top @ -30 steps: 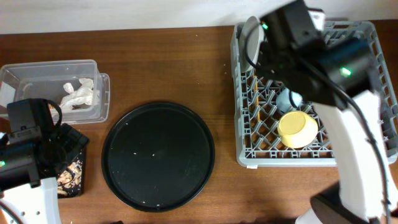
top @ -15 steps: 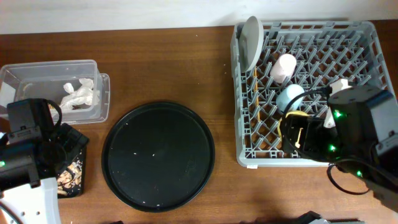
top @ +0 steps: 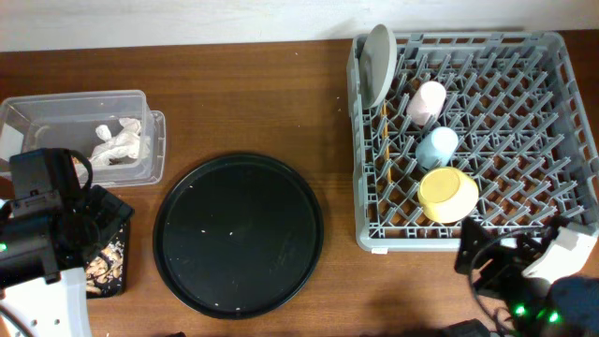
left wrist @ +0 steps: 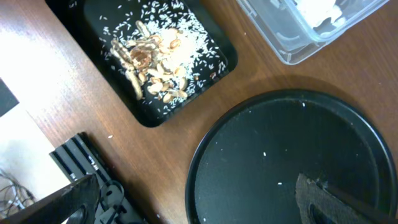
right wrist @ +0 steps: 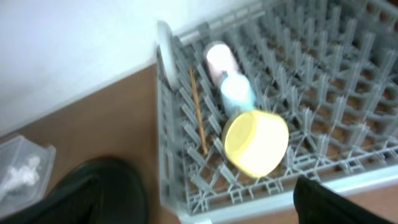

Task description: Sort waste into correct bins and load items into the dishwasher rack

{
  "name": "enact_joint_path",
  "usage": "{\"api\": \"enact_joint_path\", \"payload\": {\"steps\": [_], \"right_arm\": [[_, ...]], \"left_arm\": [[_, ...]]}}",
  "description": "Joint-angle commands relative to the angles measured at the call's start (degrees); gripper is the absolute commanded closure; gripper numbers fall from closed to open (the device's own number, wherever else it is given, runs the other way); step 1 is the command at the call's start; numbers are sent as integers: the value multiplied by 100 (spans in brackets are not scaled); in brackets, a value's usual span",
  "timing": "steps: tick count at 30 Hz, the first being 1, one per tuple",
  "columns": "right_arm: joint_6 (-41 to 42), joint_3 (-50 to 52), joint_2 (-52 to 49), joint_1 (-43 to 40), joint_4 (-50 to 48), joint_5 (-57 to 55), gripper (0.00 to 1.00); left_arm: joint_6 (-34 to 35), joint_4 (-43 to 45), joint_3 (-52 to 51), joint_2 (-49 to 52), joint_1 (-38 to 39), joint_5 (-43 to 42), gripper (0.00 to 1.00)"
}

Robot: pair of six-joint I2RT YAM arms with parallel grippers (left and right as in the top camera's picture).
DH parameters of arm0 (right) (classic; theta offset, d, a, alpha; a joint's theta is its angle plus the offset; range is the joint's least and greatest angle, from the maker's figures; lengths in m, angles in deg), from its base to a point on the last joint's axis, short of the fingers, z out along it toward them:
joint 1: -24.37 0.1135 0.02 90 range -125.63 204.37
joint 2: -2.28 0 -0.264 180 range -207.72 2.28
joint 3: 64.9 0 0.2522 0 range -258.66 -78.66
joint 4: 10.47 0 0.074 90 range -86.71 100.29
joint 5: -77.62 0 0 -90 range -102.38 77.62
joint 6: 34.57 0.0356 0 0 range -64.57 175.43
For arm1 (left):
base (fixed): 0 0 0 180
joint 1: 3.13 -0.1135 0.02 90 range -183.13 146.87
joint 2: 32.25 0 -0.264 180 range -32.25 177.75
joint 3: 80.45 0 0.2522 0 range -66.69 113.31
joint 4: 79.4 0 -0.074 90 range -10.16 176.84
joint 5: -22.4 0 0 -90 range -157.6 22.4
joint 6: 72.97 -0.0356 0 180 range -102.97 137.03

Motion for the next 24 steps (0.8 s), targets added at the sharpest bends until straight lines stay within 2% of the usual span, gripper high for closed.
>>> {"api": "enact_joint_path", "payload": {"steps": [1, 4, 11, 21, 24], "right_arm": [[-37, 1436, 1388, -42, -560, 142, 2], [-37, 2402, 2133, -42, -1150, 245, 2], [-37, 4288, 2426, -382, -3630, 258, 2], [-37, 5366, 2417, -684, -5445, 155, 2], [-37, 5860, 2417, -686, -6424, -20, 2]], "left_arm": [[-24, 9, 9, -39, -20, 70, 1], [-24, 9, 9, -39, -20, 70, 1], [-24, 9, 9, -39, -20, 70, 1], [-24, 9, 9, -39, -20, 70, 1], [-24, 9, 9, -39, -20, 70, 1]]}}
